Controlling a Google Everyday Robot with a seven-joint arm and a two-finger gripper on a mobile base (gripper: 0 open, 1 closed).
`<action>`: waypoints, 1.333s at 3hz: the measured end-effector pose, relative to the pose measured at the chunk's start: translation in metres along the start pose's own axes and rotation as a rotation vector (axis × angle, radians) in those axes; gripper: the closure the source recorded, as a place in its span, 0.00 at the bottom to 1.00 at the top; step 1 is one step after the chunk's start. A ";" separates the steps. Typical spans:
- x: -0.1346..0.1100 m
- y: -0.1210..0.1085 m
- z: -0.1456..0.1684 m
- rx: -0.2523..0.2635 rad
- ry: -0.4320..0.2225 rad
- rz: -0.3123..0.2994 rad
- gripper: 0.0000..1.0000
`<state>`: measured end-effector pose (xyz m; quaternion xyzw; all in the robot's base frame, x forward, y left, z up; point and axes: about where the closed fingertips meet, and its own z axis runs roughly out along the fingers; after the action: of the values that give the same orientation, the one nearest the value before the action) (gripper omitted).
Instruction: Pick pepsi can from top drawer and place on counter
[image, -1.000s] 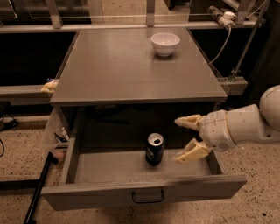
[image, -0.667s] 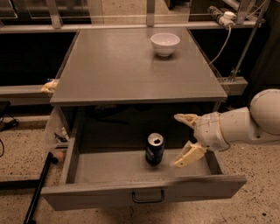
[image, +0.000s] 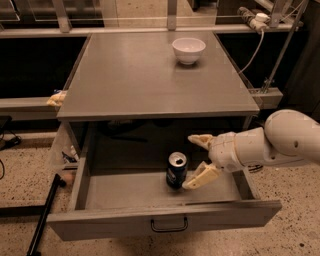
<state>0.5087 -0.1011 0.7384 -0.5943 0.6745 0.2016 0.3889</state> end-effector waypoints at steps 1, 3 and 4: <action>0.005 -0.005 0.019 -0.007 -0.011 0.010 0.20; 0.012 -0.005 0.063 -0.049 -0.048 0.031 0.20; 0.014 -0.003 0.083 -0.066 -0.079 0.043 0.24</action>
Offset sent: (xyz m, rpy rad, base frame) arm 0.0280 0.0383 -0.0513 0.0536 0.0453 0.0228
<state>0.5352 -0.0494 0.6772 -0.5835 0.6643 0.2554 0.3912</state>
